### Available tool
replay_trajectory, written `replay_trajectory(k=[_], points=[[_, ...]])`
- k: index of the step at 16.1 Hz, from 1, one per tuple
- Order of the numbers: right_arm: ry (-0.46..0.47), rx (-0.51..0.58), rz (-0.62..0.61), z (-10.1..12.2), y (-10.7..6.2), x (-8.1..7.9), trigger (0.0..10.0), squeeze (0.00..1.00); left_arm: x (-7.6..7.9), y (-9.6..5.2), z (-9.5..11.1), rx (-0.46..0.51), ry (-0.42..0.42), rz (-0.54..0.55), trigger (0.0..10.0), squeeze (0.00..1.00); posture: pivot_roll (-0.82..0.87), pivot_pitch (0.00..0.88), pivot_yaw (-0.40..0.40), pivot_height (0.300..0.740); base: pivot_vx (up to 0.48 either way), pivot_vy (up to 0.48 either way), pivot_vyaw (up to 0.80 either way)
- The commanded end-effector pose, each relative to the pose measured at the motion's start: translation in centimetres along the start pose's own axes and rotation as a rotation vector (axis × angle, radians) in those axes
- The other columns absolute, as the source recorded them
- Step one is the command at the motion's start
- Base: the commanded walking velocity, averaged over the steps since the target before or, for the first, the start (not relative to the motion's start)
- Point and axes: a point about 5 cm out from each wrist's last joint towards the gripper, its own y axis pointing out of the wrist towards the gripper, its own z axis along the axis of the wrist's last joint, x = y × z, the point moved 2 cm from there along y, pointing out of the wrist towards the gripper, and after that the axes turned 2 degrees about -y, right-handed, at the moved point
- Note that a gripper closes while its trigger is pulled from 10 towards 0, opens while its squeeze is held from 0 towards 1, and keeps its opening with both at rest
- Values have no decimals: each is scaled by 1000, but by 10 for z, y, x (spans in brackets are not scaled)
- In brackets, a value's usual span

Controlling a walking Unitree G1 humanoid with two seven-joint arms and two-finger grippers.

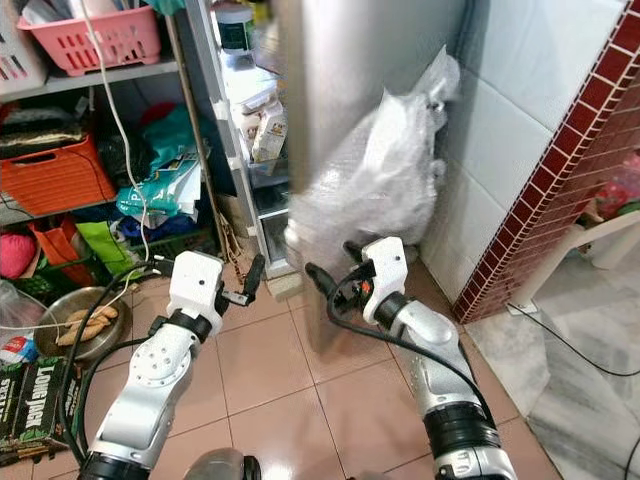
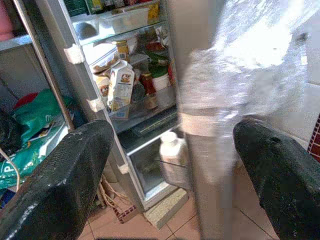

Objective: Restocking fridge

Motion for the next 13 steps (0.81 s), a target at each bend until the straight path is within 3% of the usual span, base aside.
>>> replay_trajectory(k=[1,5,8,10,11,12,13], points=[[-38,13,-53,4,0,4,10000,0,0,1,0,-3,10,-11,10000,0,45,9,39,740,0,0,0],[7,-5,-209,-9,-3,1,10000,0,1,0,-1,-6,9,-7,10000,0,46,3,35,740,0,0,0],[-73,-173,-312,-27,-1,7,10000,0,1,1,-1,-5,6,-10,10000,0,43,2,37,740,0,0,0],[-54,-121,-309,-20,0,8,10000,0,2,1,-1,-6,4,-12,10000,0,41,3,36,740,0,0,0],[-101,-58,-346,-7,2,15,10000,0,2,1,-1,-6,2,-11,10000,0,39,3,35,740,0,0,0],[-128,-75,-355,-6,2,17,10000,0,2,1,-1,-5,2,-10,10000,0,39,2,34,740,0,0,0],[-91,-59,-321,-6,1,17,10000,0,2,1,-1,-5,1,-10,10000,0,42,0,33,740,0,0,0]])
